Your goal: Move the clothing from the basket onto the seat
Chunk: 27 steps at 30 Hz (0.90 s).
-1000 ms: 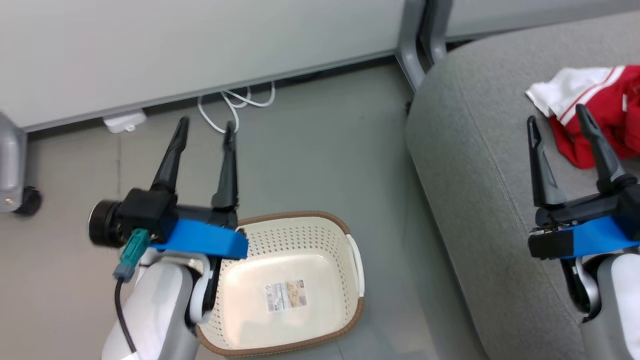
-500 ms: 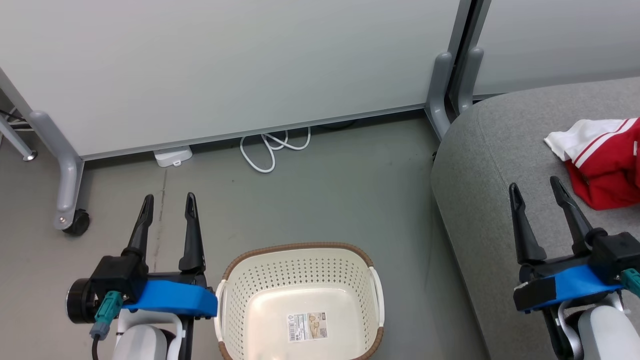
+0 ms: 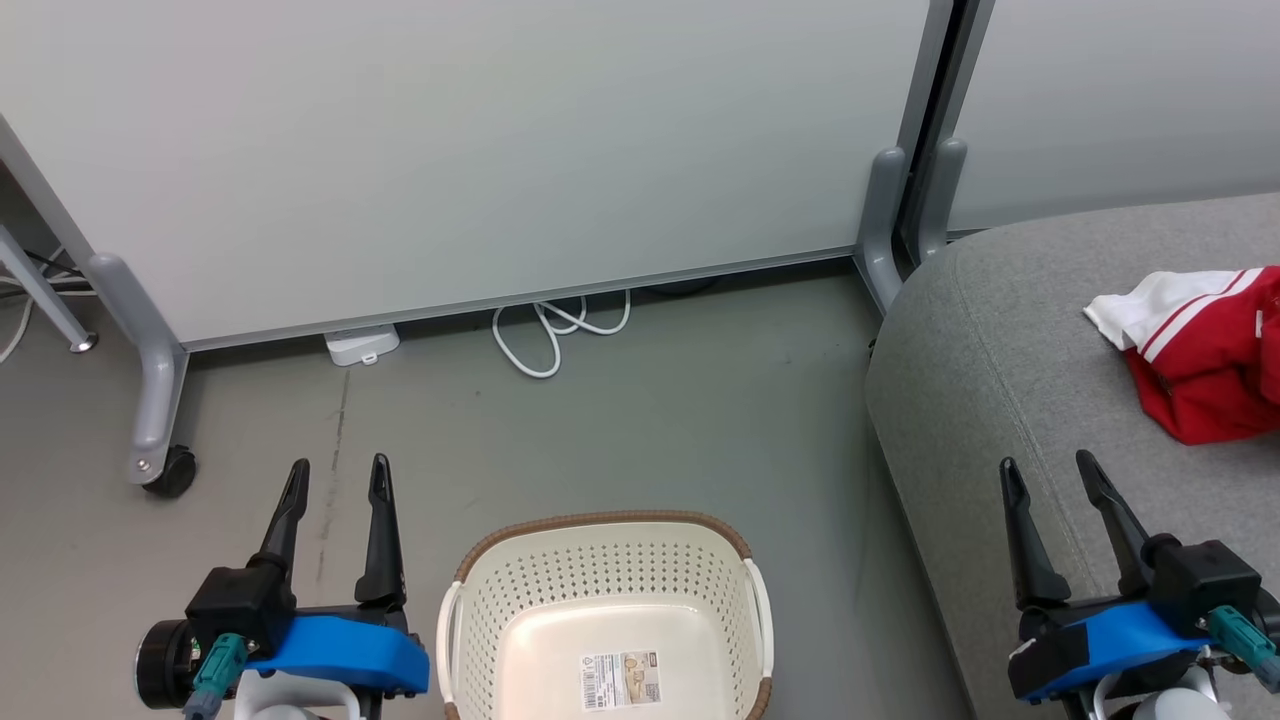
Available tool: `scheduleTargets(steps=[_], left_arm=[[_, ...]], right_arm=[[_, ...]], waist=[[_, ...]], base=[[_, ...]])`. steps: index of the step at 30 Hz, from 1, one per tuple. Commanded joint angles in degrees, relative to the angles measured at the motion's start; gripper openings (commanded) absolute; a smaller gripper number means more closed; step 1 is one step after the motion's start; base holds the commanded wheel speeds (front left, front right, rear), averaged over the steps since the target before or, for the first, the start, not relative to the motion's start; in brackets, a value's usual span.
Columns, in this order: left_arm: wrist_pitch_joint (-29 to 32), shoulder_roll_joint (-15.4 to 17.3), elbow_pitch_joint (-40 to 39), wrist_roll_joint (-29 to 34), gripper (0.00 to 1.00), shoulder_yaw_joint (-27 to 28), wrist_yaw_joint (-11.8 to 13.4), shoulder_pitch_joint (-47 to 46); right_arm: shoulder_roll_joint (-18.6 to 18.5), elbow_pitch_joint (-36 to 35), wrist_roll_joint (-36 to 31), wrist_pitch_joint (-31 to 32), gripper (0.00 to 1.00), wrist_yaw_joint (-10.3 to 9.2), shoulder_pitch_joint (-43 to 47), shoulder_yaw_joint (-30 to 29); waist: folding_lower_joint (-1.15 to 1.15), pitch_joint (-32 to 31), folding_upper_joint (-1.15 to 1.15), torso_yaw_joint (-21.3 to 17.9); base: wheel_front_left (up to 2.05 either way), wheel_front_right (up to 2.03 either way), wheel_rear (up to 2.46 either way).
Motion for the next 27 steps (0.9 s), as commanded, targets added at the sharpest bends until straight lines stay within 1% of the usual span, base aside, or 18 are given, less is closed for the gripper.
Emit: scheduleTargets(steps=[1,13,14,19,27], left_arm=[[-0.26,-0.11,0.15,0.24,1.0,0.13,-0.18,0.59],[-0.26,-0.14,0.8,-1.13,1.0,-0.9,0.35,1.13],[0.01,-0.07,0.88,-1.01,0.0,-1.02,0.22,0.86],[0.32,-0.12,2.98,-1.1,0.0,-1.18,0.21,2.37],[2.95,-0.12,2.88,-10.03,0.0,0.14,-0.04,1.57]], right_arm=[[0.28,-0.06,0.0,-0.03,1.0,0.01,1.11,-0.25],[0.84,0.29,0.05,-0.03,1.0,0.01,1.59,-0.89],[0.65,0.31,-0.08,0.0,0.0,0.0,1.0,-0.8],[0.95,2.44,-0.04,0.31,0.0,0.0,1.45,-0.67],[1.18,2.37,9.31,3.05,0.0,0.0,0.81,-1.45]], waist=[[0.01,-0.11,-0.01,0.08],[0.01,-0.54,-0.01,0.38],[0.01,-0.55,-0.01,0.39],[0.01,-0.56,-0.01,0.39],[0.01,-0.58,-0.01,0.32]], base=[[0.0,0.0,0.0],[0.0,0.0,0.0],[0.0,0.0,0.0],[0.0,0.0,0.0],[0.0,0.0,0.0]])
